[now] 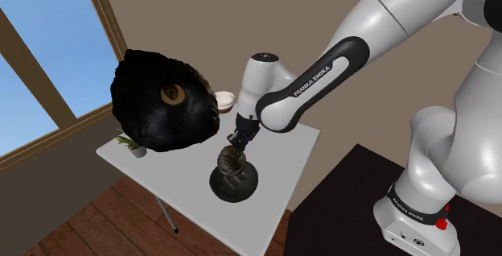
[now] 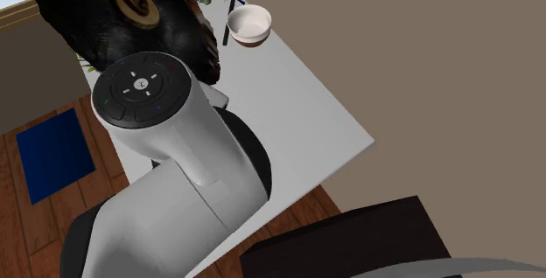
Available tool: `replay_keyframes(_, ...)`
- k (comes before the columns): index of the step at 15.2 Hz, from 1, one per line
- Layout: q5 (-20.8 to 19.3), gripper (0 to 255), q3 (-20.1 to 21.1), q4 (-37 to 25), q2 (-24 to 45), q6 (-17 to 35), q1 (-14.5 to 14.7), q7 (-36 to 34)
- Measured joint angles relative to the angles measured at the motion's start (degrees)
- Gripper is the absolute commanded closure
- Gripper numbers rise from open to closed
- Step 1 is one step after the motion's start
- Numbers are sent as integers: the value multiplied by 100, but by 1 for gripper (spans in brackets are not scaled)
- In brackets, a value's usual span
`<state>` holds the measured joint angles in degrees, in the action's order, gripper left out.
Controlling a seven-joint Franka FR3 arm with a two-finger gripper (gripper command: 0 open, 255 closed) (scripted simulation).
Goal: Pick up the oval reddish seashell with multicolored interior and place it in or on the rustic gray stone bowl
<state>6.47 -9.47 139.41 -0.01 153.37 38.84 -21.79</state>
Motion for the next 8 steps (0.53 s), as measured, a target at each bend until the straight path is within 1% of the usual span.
replay_keyframes(8, 382, 255, 58, 92, 544, 618, -7, 312)
